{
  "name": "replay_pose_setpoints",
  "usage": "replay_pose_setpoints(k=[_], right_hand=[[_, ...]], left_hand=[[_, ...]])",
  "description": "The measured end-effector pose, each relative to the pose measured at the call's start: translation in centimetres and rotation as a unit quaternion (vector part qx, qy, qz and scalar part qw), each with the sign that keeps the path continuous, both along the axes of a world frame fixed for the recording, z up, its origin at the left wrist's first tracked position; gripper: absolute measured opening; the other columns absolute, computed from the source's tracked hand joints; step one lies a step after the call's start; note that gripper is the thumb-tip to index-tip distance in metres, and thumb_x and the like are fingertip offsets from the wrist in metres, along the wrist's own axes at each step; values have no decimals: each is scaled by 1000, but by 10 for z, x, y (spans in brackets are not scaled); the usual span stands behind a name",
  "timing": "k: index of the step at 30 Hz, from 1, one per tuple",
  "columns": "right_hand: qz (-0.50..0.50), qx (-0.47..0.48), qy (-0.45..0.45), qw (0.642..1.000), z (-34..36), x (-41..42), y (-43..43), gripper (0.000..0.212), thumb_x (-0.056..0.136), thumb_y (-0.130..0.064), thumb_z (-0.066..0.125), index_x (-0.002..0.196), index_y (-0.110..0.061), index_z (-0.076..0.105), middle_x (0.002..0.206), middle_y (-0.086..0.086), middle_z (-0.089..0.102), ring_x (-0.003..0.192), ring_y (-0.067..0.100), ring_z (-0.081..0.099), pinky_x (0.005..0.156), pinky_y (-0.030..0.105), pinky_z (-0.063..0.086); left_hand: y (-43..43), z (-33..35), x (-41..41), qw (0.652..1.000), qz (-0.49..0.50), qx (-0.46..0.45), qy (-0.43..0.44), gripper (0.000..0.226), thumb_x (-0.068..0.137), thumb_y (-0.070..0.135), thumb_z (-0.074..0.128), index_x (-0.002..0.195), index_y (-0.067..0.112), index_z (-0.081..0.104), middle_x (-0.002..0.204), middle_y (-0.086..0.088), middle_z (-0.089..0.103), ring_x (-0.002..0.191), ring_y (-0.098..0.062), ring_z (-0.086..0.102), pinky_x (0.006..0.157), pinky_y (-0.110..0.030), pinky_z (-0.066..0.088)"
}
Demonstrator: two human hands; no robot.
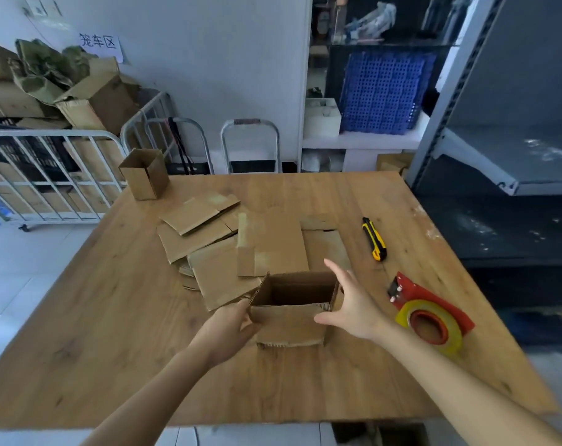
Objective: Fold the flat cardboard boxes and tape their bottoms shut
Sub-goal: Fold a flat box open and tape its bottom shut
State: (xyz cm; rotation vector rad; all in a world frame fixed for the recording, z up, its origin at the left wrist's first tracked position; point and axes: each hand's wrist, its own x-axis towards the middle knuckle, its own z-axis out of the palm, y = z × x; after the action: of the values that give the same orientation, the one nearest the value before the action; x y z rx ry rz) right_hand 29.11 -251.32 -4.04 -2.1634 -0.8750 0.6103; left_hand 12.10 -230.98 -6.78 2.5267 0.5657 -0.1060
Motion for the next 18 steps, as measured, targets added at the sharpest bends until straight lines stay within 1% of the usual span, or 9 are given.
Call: replay_pose_setpoints(k=[2, 4, 6, 7, 10, 13, 16, 18], right_hand=[[-4, 2, 9, 1000, 2, -1, 0, 106, 71, -25, 85, 152, -33, 18, 150, -4, 32, 138, 15, 31, 110, 27, 28], [-12, 0, 13, 1000, 3, 0, -1, 106, 73, -24, 85, 153, -33, 15, 154, -5, 29, 141, 16, 29, 112, 31, 27], [-21, 2, 14, 1000, 4, 3, -3, 106, 74, -22, 84, 153, -32, 14, 156, -6, 28, 142, 16, 28, 109, 27, 26], [-27, 2, 14, 1000, 3, 5, -4, 107, 74, -22, 84, 154, -32, 14, 156, -6, 28, 142, 16, 28, 107, 26, 25], [-39, -1, 21, 999, 0, 5, -9, 109, 73, -22, 85, 154, -32, 12, 157, -4, 26, 143, 17, 27, 107, 26, 26], [-42, 2, 40, 998, 0, 6, -13, 112, 72, -23, 86, 154, -30, 10, 159, -1, 24, 144, 19, 26, 111, 30, 27], [3, -28, 34, 999, 2, 6, -18, 106, 76, -25, 82, 155, -28, 10, 156, -3, 28, 143, 18, 29, 110, 29, 28], [31, -44, 35, 998, 1, 9, -20, 103, 77, -25, 81, 154, -28, 13, 154, -4, 33, 140, 16, 33, 110, 28, 30]], left_hand=[[0, 2, 1, 1000, -7, -9, -29, 25, 92, 35, 59, 113, 22, 54, 106, 8, 65, 100, -10, 61, 86, -30, 50], [0, 7, 2, 997, -7, -17, -69, 18, 90, 31, 64, 98, 27, 49, 98, 8, 64, 90, -7, 61, 79, -28, 52], [-1, 12, 5, 994, 2, -14, -110, 28, 87, 26, 68, 86, 31, 40, 89, 8, 61, 81, -5, 58, 72, -25, 51], [-1, 13, 6, 992, 2, -13, -125, 30, 86, 25, 69, 84, 30, 40, 87, 8, 60, 80, -5, 57, 70, -25, 50], [-7, 15, 6, 990, -11, -13, -141, 26, 86, 22, 70, 90, 24, 44, 88, 9, 58, 80, -6, 57, 71, -27, 50], [-8, 19, 6, 989, -11, -9, -149, 23, 87, 17, 67, 94, 23, 46, 92, 8, 58, 83, -7, 59, 75, -32, 52], [-10, 20, 10, 990, 2, -2, -143, 21, 88, 15, 65, 94, 22, 46, 94, 5, 59, 84, -11, 60, 76, -36, 53], [-14, 21, 15, 991, 4, 6, -134, 21, 89, 19, 64, 94, 23, 44, 95, 7, 56, 84, -10, 59, 76, -36, 53]])
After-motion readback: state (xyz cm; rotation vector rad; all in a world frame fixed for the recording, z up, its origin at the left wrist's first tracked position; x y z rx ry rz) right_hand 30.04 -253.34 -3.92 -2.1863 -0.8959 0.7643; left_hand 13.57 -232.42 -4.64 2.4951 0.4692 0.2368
